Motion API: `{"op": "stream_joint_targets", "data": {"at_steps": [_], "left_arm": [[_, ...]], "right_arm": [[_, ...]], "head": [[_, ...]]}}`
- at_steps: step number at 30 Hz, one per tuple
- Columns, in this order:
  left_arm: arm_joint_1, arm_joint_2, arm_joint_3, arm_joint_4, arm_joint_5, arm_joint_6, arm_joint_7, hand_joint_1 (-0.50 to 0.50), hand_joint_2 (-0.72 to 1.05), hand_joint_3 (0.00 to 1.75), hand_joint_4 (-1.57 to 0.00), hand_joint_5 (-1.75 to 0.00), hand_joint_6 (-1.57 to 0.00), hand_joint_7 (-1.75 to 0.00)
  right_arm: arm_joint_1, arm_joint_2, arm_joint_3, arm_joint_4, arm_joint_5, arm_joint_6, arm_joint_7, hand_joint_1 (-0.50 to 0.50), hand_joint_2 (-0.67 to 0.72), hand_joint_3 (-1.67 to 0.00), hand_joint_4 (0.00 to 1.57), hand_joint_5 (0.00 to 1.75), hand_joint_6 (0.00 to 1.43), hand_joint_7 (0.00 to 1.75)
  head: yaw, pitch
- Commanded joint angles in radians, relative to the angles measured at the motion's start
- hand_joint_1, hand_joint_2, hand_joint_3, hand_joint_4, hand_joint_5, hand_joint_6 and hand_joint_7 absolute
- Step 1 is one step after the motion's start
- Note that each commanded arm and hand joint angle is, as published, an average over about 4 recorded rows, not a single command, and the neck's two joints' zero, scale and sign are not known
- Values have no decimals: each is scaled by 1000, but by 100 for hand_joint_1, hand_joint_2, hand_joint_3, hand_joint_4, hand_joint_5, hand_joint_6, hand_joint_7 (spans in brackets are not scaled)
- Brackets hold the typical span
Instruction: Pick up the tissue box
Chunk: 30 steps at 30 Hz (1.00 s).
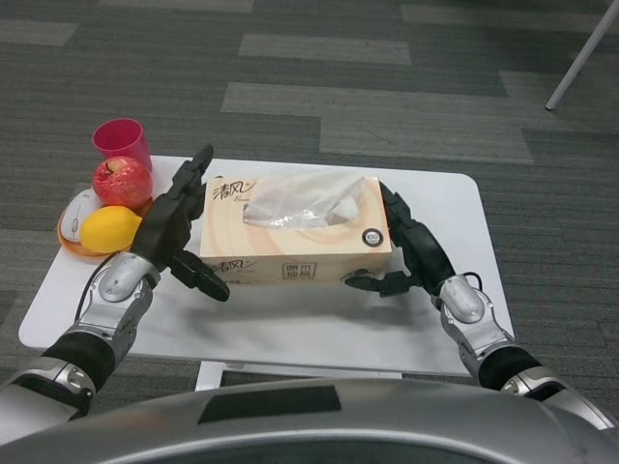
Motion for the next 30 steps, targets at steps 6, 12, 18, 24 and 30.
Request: {"op": "stream_joint_targets", "data": {"at_steps": [6,12,18,24,30], "left_arm": [[-9,16,9,-74,-75,-5,-1,50,-28,0,0,-41,0,-7],[-10,34,13,-140,-102,5,0,50,-28,0,0,-51,0,-7],[-9,47,28,-191,-109,14,0,50,-28,0,0,-46,0,-7],[-9,48,32,-216,-125,15,2,50,-28,2,0,-51,0,-7],[-8,52,38,-229,-133,15,2,50,-28,0,0,-51,0,-7]], "right_arm": [[-10,-30,21,-103,11,-14,-13,-46,-41,-48,0,10,0,7],[-8,-48,28,-165,19,-5,-24,-46,-41,-56,0,10,0,7],[-8,-61,36,-203,27,0,-38,-46,-41,-56,0,10,0,7],[-8,-70,43,-228,31,6,-46,-46,-41,-56,0,10,0,7],[-8,-75,48,-238,32,10,-48,-46,-45,-56,0,10,0,7]], "head": [[4,2],[3,1],[3,1],[9,3],[12,0]]}}
